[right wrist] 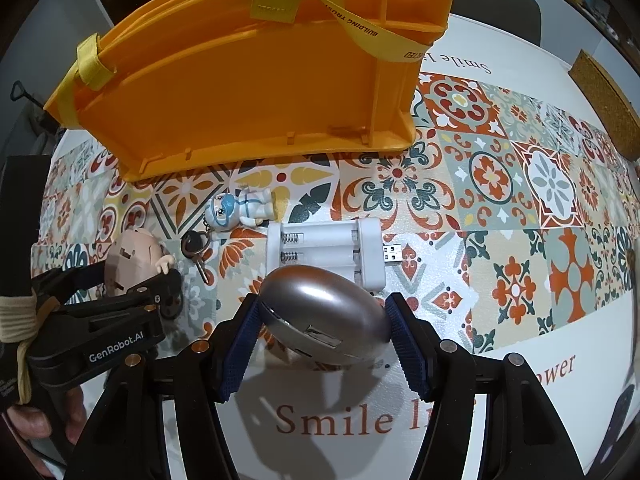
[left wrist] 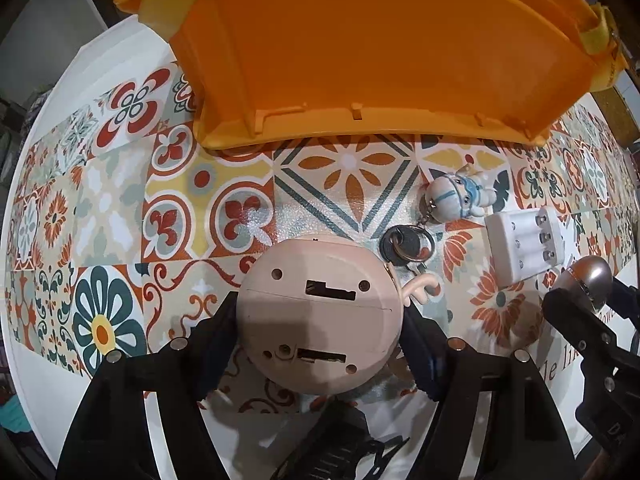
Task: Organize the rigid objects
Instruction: 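Lift the beige figure with the left gripper while the right carries the silver case toward the crate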
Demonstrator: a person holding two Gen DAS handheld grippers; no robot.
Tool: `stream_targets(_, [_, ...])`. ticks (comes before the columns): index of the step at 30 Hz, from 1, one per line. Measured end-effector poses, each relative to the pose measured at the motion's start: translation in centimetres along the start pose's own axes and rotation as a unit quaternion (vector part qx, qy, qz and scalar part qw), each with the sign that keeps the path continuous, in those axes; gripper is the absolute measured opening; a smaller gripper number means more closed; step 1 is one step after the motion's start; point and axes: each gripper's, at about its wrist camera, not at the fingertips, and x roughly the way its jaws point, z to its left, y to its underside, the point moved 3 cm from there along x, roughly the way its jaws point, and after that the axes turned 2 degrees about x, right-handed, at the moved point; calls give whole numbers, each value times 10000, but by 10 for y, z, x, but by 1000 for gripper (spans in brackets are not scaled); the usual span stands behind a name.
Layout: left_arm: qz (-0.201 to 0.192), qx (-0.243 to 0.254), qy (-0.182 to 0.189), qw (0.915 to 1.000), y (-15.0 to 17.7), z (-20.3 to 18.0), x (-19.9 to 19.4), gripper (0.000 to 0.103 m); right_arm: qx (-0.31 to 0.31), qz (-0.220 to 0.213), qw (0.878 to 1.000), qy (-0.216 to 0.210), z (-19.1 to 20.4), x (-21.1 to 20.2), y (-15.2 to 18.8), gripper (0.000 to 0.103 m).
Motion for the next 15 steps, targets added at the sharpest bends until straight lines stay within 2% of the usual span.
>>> stream_targets(15, [-735, 114, -132, 9971, 16, -16, -69, 74, -98, -323, 9994, -79, -2, -37, -2, 63])
